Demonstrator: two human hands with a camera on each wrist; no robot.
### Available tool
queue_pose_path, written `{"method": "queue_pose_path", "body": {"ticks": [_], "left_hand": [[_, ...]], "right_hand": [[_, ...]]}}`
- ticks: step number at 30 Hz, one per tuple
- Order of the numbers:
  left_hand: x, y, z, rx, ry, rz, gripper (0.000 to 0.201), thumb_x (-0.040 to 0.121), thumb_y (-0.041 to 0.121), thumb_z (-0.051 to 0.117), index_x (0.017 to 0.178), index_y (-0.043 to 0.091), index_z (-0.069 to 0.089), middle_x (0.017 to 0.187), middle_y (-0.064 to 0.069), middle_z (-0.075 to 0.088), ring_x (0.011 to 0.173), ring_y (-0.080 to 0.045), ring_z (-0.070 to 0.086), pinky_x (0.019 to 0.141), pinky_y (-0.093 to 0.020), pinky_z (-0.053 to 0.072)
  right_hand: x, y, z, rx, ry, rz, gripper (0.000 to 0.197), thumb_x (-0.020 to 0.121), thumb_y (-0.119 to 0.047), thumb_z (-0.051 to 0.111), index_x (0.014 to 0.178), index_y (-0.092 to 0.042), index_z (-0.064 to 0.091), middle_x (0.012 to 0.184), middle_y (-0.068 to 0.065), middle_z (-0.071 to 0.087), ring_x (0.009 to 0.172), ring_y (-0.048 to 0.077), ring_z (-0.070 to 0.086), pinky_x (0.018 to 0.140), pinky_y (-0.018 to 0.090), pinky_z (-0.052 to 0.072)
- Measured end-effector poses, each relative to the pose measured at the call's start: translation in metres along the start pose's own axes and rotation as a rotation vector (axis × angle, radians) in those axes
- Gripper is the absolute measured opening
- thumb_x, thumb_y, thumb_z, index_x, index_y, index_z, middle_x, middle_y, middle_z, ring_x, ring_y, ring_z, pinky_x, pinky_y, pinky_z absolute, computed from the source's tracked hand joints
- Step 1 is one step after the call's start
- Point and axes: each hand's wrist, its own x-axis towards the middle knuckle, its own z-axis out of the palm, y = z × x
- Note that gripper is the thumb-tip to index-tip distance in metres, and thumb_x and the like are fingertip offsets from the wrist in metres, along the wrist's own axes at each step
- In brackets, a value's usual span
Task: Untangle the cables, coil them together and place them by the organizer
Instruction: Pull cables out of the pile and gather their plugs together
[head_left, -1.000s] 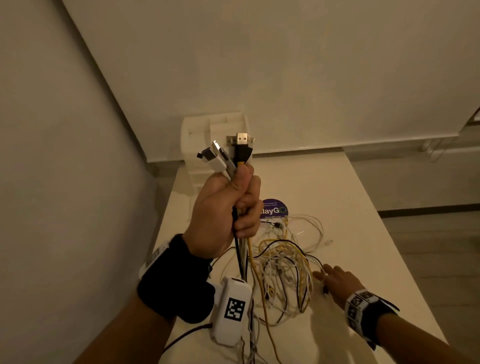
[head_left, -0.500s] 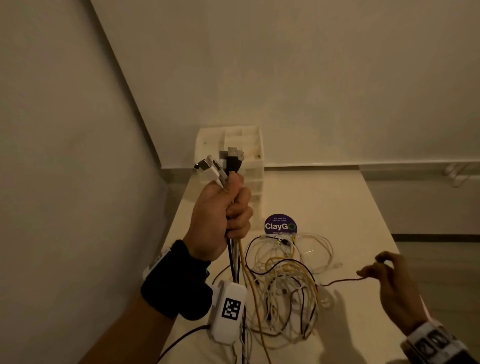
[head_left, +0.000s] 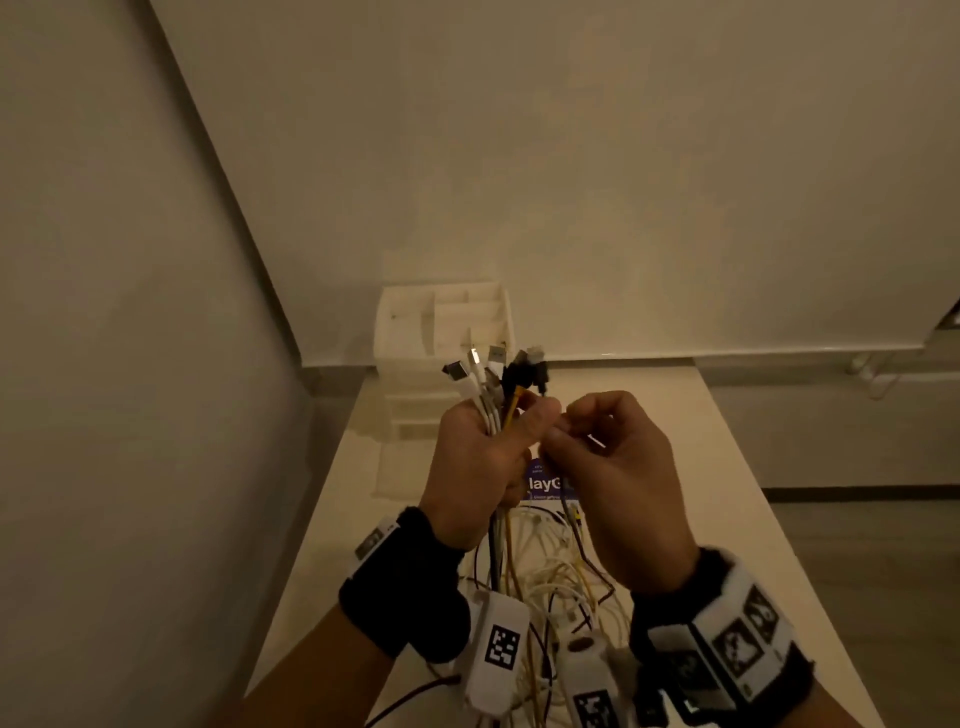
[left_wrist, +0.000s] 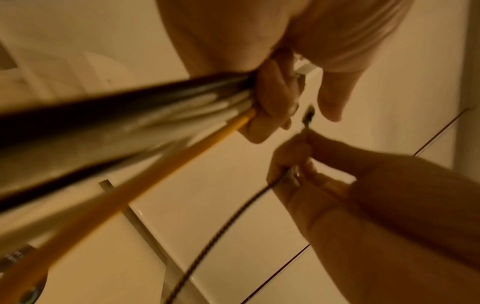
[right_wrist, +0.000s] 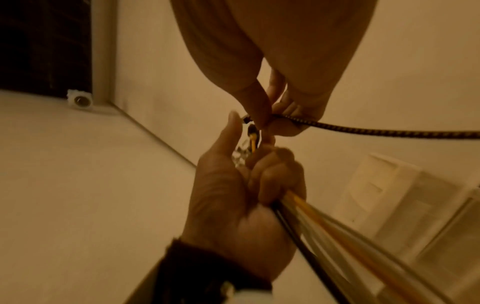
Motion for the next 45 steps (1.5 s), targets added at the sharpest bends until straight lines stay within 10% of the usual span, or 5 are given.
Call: {"method": "queue_pose_path", "body": {"ticks": [6,16,20,30,45], "left_hand": [[-0.002,-0.003,0.004,0.019,0.104,-0.02,0.027,0.096,0.017,0.055,0.075,0.001,0.061,0.051,0.004,0.054,0.037,-0.004,0.047,0.038,-0.014,0.037],[0.019,0.007,-0.038,-0.073,0.25,0.08,0.044,0.096,0.041,0.038,0.069,0.008,0.049,0.058,-0.006,0.049,0.055,-0.023,0.061,0.058,-0.041,0.057],[0.03,0.035,-0.076,-0.209,0.356,0.138,0.047,0.101,0.041,0.038,0.059,0.021,0.043,0.05,0.005,0.03,0.037,-0.008,0.027,0.037,-0.02,0.032],[0.002,-0.017,-0.044,0.561,-0.059,0.138,0.009,0.088,0.033,0.067,0.087,0.027,0.074,0.058,-0.011,0.059,0.051,-0.022,0.05,0.053,-0.031,0.042],[0.002,-0.015,-0.022,0.245,0.0,0.155,0.026,0.094,0.022,0.058,0.068,0.017,0.059,0.04,0.013,0.042,0.034,0.001,0.035,0.039,-0.014,0.028]], "right_hand": [[-0.002,0.01,0.014,-0.231,0.017,-0.08,0.028,0.078,-0.003,0.072,0.075,-0.011,0.045,0.074,0.023,0.061,0.069,0.041,0.063,0.064,0.057,0.055],[-0.015,0.055,-0.019,-0.554,-0.358,-0.031,0.006,0.095,-0.021,0.057,0.092,-0.021,0.062,0.065,-0.005,0.065,0.057,0.005,0.059,0.058,0.019,0.045],[-0.024,0.099,-0.059,-0.569,-0.449,0.165,0.029,0.099,-0.019,0.052,0.074,-0.019,0.067,0.058,-0.004,0.052,0.053,0.004,0.048,0.058,0.026,0.042],[-0.004,0.065,-0.037,-0.391,-0.213,0.096,0.042,0.085,-0.022,0.058,0.051,-0.014,0.034,0.055,0.003,0.027,0.054,0.016,0.026,0.057,0.035,0.025],[0.006,0.025,-0.018,-0.018,-0.3,0.114,0.036,0.095,-0.03,0.048,0.068,-0.007,0.056,0.056,0.007,0.036,0.053,0.017,0.031,0.052,0.026,0.029]]}}
